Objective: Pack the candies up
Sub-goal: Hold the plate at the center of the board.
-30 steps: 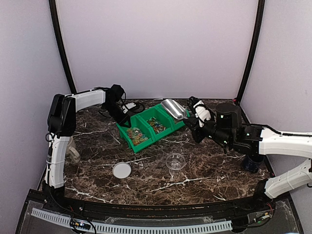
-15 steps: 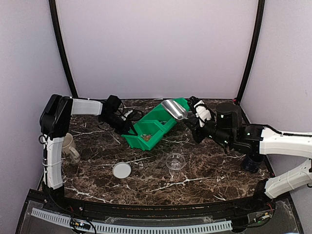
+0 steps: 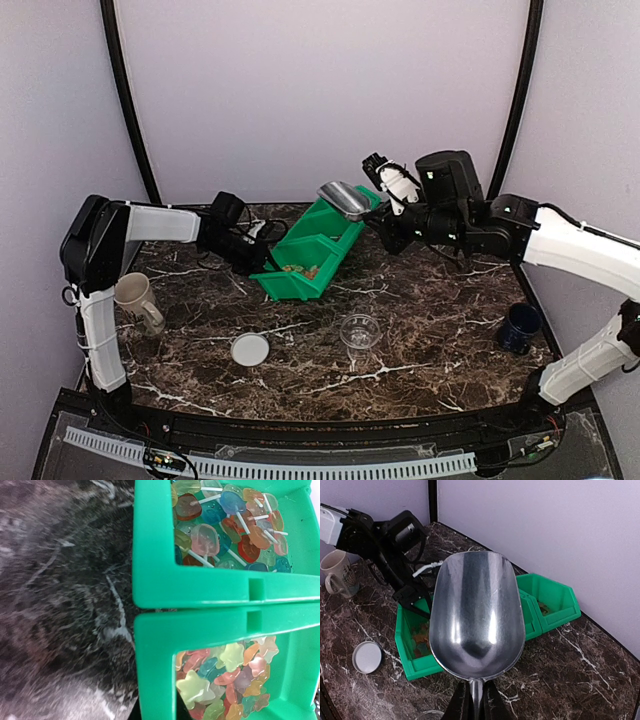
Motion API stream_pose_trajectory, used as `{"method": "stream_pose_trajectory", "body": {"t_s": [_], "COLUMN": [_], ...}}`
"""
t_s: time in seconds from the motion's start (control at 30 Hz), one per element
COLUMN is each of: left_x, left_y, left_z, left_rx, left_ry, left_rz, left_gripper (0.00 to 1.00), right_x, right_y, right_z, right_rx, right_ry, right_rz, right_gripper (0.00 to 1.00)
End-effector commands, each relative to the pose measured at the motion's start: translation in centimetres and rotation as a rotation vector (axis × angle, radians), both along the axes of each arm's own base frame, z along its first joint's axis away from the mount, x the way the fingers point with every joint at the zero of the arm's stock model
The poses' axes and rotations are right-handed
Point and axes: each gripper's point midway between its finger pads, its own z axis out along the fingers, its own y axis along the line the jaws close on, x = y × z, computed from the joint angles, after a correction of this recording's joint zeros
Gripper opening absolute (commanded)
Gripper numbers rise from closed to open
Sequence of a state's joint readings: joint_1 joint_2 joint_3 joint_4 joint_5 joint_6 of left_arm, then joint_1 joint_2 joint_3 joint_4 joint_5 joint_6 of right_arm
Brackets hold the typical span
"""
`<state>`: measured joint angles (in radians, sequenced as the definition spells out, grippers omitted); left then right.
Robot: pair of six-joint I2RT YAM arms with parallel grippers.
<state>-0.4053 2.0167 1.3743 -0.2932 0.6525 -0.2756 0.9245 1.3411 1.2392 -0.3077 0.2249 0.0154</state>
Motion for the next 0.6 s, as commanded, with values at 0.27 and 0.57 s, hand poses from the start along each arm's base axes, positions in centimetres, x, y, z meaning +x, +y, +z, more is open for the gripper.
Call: {"method": "stream_pose_trajectory", "body": {"t_s": [0.27,0.57], "left_x": [-0.3,-0.4], "left_y": [1.0,2.3], "left_z": [9.5,7.8], "left_rx": [0.1,0.265], "left_ry": [-0.318,-0.352], "left_rz": [0.026,0.055], "left_gripper": [0.0,0.0], "right_x": [-2.3,-3.9], "right_y": [1.2,3.6], "right_z": [-3.7,-9.1], "right_rx": [-0.266,-0.528], "right_ry": [0.208,0.296], "right_rz": [0.146,0.238], "right_gripper": [0.0,0.0]}}
